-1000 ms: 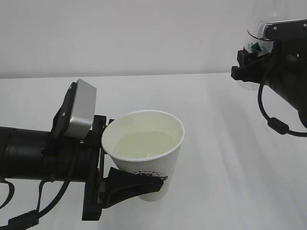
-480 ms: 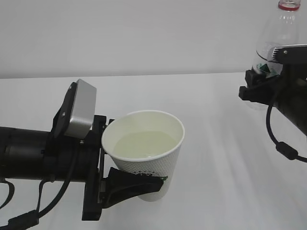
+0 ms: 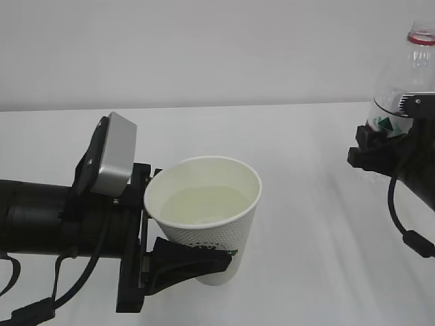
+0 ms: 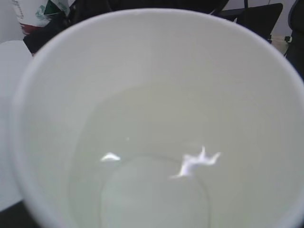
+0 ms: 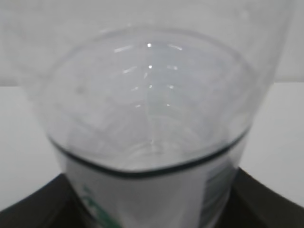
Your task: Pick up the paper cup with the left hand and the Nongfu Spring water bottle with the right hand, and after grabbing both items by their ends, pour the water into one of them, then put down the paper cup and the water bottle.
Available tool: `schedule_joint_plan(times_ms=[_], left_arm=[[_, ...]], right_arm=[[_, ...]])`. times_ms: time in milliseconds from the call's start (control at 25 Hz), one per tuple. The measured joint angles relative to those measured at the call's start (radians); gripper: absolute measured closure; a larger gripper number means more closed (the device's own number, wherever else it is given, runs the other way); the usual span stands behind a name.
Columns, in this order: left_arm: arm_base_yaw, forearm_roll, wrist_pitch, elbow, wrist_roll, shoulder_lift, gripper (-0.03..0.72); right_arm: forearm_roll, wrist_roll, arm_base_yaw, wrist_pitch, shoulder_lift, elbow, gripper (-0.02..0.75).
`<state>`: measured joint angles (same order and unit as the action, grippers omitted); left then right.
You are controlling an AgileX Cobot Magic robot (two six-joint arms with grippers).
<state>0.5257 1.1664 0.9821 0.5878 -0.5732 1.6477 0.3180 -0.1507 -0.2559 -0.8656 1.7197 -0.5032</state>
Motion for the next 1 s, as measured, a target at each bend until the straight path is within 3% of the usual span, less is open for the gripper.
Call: schedule_joint_plan(times_ms=[400,800,1000], left_arm=[[0.000,0.000,0.000,0.000,0.000,0.000,0.160],[0.000,0.000,0.000,0.000,0.000,0.000,0.160],[0.000,0.000,0.000,0.000,0.000,0.000,0.160]], right_arm=[[0.000,0.013,0.004,-0.035,0.000,0.037,0.269],[-0.052,0.009,0.127,-0.047,0.000,0.037,0.269],[-0.103,0.017,0.146,-0.057,0.000,0.037,0.269]])
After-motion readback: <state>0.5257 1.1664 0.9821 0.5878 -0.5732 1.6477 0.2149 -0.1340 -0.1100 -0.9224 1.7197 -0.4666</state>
